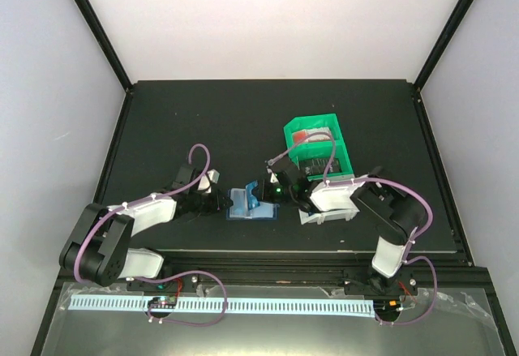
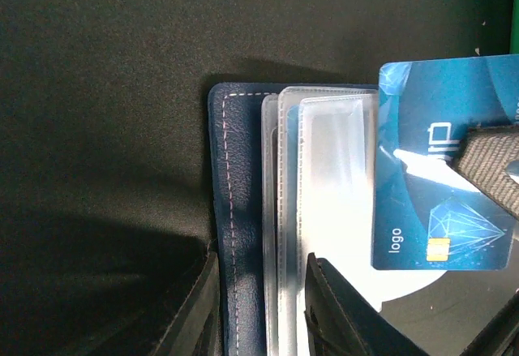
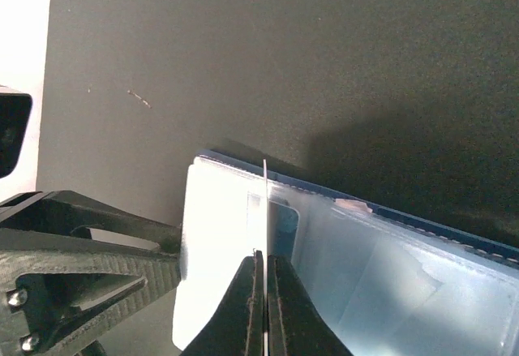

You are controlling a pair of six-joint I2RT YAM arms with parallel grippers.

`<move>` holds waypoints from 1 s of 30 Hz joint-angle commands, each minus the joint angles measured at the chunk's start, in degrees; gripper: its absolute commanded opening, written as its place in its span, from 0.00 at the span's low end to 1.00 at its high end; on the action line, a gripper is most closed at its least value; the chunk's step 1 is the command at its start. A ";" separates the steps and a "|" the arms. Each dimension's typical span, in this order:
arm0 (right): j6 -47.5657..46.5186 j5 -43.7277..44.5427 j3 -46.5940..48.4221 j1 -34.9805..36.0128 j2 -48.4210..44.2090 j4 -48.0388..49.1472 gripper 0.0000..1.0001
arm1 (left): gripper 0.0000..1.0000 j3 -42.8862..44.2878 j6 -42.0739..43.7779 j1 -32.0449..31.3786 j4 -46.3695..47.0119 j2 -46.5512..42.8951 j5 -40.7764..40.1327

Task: Put the credit cards into the card holder
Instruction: Insert the credit card into the card holder.

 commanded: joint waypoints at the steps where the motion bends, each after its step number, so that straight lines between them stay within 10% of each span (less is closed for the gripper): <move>1: 2.37 -0.53 -0.46 0.60 1.74 3.34 0.02 | 0.32 -2.10 1.08 -0.42 -3.51 0.04 -0.28; 30: 15.36 -1.97 -6.57 4.23 9.54 19.89 0.08 | 0.33 -3.20 0.27 -0.60 -2.41 -1.25 0.49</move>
